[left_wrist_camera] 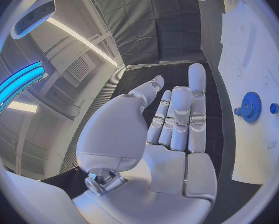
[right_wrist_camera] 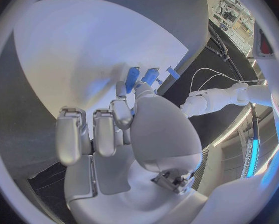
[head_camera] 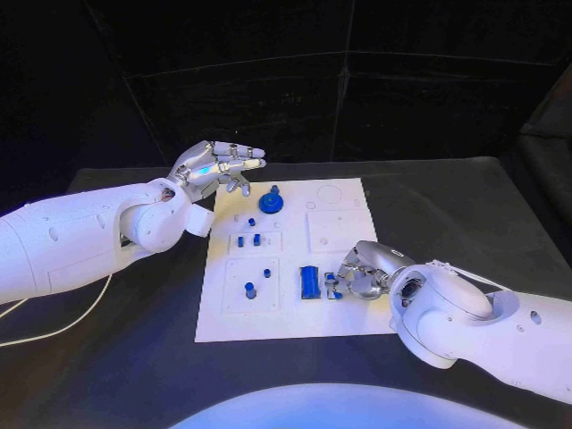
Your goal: Assemble the parts on the task board
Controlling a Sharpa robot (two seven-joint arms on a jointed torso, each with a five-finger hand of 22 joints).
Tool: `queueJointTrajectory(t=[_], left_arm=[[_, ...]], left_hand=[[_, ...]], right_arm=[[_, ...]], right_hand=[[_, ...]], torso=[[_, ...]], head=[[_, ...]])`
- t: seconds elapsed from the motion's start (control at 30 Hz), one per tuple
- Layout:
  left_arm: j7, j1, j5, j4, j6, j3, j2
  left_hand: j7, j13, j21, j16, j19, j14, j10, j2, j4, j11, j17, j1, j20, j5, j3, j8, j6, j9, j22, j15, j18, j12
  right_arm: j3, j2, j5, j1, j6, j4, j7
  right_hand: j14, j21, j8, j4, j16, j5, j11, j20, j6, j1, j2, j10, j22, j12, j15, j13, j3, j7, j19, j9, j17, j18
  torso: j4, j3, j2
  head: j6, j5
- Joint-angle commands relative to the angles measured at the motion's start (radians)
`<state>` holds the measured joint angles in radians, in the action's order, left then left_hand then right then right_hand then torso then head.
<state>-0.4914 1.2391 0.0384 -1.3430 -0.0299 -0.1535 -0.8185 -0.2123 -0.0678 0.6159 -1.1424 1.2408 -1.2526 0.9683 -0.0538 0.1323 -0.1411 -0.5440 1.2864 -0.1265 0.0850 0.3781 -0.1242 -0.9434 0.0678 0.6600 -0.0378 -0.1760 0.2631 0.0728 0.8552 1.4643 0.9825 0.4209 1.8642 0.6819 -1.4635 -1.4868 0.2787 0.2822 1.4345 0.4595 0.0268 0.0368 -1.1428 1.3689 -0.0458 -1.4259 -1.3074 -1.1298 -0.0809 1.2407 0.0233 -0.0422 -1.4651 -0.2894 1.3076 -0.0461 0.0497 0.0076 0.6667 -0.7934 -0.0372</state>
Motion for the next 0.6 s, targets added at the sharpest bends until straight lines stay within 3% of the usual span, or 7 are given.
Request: queueJointTrajectory(t=[0.03, 0.17, 0.33, 0.6], left_arm=[[0.000, 0.002, -0.004, -0.002, 0.013, 0.001, -0.001], [0.001, 0.002, -0.004, -0.002, 0.013, 0.001, -0.001], [0.002, 0.002, -0.004, -0.002, 0.013, 0.001, 0.000], [0.002, 0.002, -0.004, -0.002, 0.013, 0.001, 0.000]], left_hand=[[0.000, -0.001, -0.006, -0.004, 0.000, 0.006, -0.007, 0.006, -0.001, 0.003, 0.001, 0.001, -0.008, 0.002, -0.006, -0.002, 0.004, 0.001, -0.001, -0.003, -0.006, 0.003], [0.000, -0.001, -0.006, -0.004, 0.000, 0.006, -0.007, 0.006, -0.001, 0.003, 0.001, 0.001, -0.008, 0.002, -0.006, -0.002, 0.004, 0.001, -0.001, -0.003, -0.006, 0.003], [0.000, -0.001, -0.006, -0.004, 0.000, 0.006, -0.007, 0.006, -0.001, 0.003, 0.001, 0.001, -0.008, 0.002, -0.006, -0.002, 0.004, 0.001, -0.001, -0.003, -0.006, 0.003], [0.000, -0.001, -0.006, -0.004, 0.000, 0.006, -0.007, 0.006, -0.001, 0.003, 0.001, 0.001, -0.008, 0.002, -0.006, -0.002, 0.004, 0.001, -0.001, -0.003, -0.006, 0.003]], right_arm=[[0.001, -0.002, 0.048, -0.001, -0.023, 0.001, 0.035], [0.001, -0.004, 0.059, -0.001, -0.023, 0.001, 0.041], [0.001, -0.009, 0.062, -0.001, -0.019, 0.000, 0.040], [0.001, -0.014, 0.062, -0.001, -0.014, -0.001, 0.037]], right_hand=[[-0.066, -0.005, 0.008, 0.004, 0.008, 0.005, 0.005, -0.009, -0.012, -0.015, 0.004, -0.009, -0.161, -0.010, -0.009, 0.006, 0.006, 0.002, -0.025, -0.004, 0.044, 0.016], [-0.066, -0.005, 0.013, 0.005, 0.007, -0.003, 0.007, -0.011, -0.014, -0.023, 0.003, -0.012, -0.161, -0.012, -0.011, 0.008, 0.011, 0.003, -0.025, -0.008, 0.044, 0.016], [-0.066, -0.005, 0.023, 0.007, 0.005, -0.089, 0.006, -0.013, -0.010, -0.067, 0.008, -0.015, -0.161, -0.010, -0.011, 0.009, 0.036, 0.002, -0.025, -0.018, 0.042, 0.016], [-0.067, -0.007, 0.035, 0.009, 0.008, -0.142, 0.006, -0.013, -0.008, -0.147, 0.038, -0.022, -0.165, -0.022, -0.011, 0.020, 0.085, 0.003, -0.027, -0.030, 0.047, 0.017]], torso=[[-0.0007, 0.0003, 0.000], [0.0009, 0.0005, 0.000], [0.0007, 0.0005, 0.001], [0.0002, 0.0001, 0.001]], head=[[0.000, 0.001], [0.000, 0.001], [0.002, 0.002], [0.003, 0.004]])
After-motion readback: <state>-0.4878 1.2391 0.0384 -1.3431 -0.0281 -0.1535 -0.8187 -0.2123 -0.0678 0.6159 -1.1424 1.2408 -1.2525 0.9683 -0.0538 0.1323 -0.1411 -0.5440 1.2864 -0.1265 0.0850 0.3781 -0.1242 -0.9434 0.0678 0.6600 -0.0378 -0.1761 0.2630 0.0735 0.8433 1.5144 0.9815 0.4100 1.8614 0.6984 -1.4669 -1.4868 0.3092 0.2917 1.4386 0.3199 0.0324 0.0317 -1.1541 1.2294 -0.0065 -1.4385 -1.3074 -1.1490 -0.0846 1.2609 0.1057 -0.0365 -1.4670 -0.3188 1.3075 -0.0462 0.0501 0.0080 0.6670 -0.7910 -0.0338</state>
